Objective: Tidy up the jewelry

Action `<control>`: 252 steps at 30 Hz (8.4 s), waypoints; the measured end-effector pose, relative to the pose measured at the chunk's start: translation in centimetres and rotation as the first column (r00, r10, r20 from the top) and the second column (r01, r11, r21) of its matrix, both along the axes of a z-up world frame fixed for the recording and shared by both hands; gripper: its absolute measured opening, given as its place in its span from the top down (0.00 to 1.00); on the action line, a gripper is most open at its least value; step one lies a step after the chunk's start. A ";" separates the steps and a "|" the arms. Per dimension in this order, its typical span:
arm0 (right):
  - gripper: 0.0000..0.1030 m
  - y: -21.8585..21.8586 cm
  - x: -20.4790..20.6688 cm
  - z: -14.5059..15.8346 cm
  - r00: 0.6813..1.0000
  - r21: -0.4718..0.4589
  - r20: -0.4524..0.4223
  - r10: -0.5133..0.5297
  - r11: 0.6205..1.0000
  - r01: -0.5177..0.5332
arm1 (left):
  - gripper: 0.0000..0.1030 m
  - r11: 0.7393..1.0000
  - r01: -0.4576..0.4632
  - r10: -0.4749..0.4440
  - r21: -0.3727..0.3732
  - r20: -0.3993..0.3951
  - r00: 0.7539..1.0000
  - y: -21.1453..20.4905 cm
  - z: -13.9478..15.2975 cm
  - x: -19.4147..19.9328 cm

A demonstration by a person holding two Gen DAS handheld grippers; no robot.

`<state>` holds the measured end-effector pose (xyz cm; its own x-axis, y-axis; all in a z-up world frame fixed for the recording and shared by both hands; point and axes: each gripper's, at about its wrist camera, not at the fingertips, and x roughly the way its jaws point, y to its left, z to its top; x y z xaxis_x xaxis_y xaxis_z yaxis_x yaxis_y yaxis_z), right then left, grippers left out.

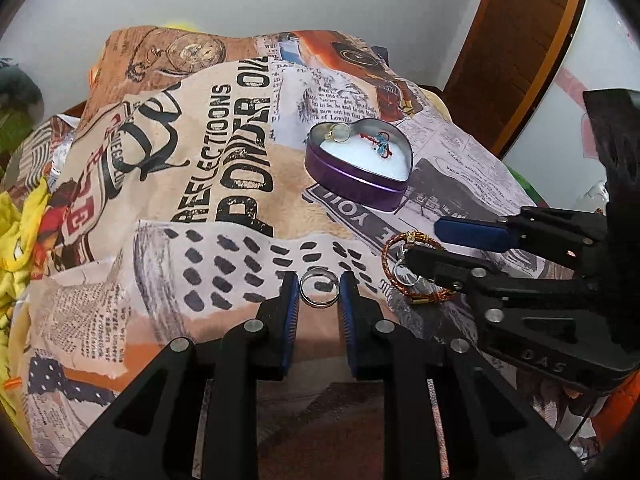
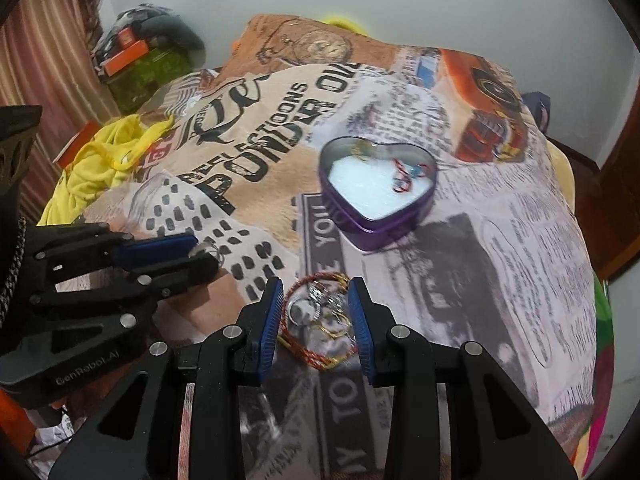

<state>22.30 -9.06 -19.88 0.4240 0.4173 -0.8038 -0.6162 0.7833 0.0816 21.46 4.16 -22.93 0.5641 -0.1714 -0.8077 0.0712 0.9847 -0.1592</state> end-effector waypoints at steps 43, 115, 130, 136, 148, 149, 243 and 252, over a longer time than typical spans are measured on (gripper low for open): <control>0.81 -1.2 -0.1 -1.2 1.000 -0.096 -0.001 0.009 0.995 -0.009 | 0.81 0.999 -0.002 0.003 -0.042 0.009 1.000 0.1 -0.1 -0.3; 0.67 -2.4 1.3 -0.6 0.999 -0.105 0.048 -0.006 0.994 0.011 | 0.81 0.999 -0.001 0.001 -0.038 0.001 1.000 -0.5 -0.4 -0.1; 0.91 0.1 3.1 -2.4 0.997 -0.140 0.010 0.074 0.987 -0.072 | 0.81 0.999 0.001 0.000 -0.039 0.003 1.000 -0.5 -0.6 0.0; 0.97 0.0 2.4 -2.0 0.997 -0.120 0.032 0.067 0.991 -0.063 | 0.81 0.999 -0.001 0.001 -0.032 0.001 1.000 -0.5 -0.6 0.0; 0.97 -3.8 1.8 2.2 0.994 -0.025 0.099 -0.037 0.999 0.039 | 0.81 1.000 -0.011 0.011 -0.022 0.009 1.000 -0.9 1.0 -0.1; 0.97 -4.0 1.9 2.5 0.994 -0.018 0.103 -0.043 0.999 0.046 | 0.81 1.000 -0.010 0.011 -0.020 0.015 1.000 -1.0 1.3 -0.1; 0.63 -5.7 1.1 1.8 0.996 0.019 0.027 -0.089 0.996 0.088 | 0.66 0.993 0.109 -0.102 0.053 -0.121 0.987 -4.3 -0.4 3.6; 0.63 -6.5 1.9 0.4 0.994 0.015 -0.010 -0.106 0.994 0.106 | 0.66 0.977 0.178 -0.162 0.117 -0.136 0.977 -6.2 -2.2 4.8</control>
